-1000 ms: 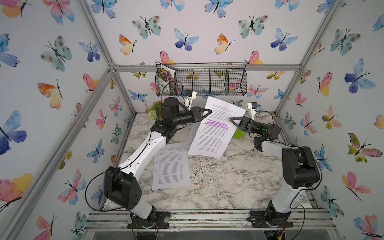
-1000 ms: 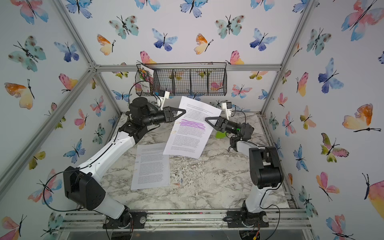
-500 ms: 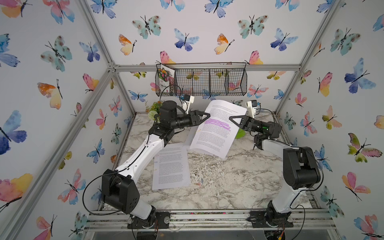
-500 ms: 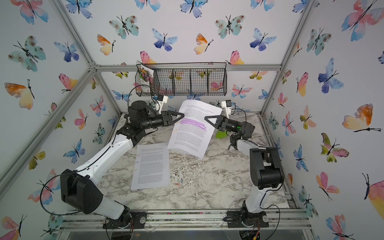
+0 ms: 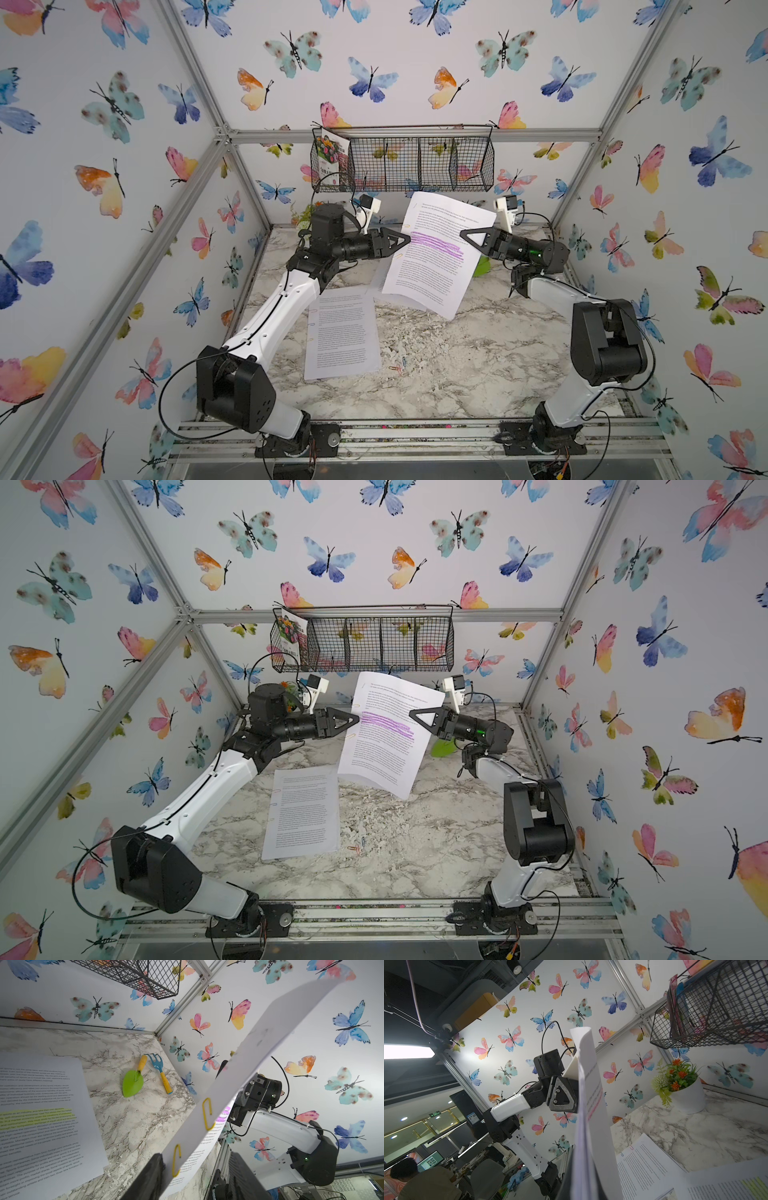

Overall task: Unclip the paperclips from the documents
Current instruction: Pick up the document from the center of the board.

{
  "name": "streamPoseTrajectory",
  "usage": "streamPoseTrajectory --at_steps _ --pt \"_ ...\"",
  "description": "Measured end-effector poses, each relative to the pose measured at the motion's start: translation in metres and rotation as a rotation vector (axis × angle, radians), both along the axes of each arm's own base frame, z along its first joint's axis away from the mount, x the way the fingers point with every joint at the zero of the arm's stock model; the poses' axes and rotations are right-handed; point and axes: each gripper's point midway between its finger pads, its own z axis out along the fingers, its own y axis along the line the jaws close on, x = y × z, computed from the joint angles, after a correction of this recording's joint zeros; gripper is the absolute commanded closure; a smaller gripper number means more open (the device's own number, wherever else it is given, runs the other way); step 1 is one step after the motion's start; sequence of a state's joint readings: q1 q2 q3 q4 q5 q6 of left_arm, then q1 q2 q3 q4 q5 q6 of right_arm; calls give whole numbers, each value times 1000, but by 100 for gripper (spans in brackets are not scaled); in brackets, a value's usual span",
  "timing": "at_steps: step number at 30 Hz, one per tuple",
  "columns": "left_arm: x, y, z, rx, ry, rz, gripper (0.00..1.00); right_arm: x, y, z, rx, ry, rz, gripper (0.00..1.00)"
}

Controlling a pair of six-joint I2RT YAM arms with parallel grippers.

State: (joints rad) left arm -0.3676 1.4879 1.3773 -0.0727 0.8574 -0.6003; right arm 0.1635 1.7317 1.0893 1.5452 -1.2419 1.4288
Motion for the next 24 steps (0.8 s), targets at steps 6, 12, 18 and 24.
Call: streamPoseTrajectory --at_steps 6,12,18,24 --pt "-4 -6 -6 -9 22 -65 38 -2 0 4 0 0 1 98" --pt "-9 -10 -10 -15 36 -110 54 -2 0 3 -5 10 3 98" --pt "-9 -12 -11 -20 38 -137 34 -2 0 2 -10 23 9 98" --pt "-9 -15 -17 -17 36 -167 57 -5 1 6 -11 31 21 98"
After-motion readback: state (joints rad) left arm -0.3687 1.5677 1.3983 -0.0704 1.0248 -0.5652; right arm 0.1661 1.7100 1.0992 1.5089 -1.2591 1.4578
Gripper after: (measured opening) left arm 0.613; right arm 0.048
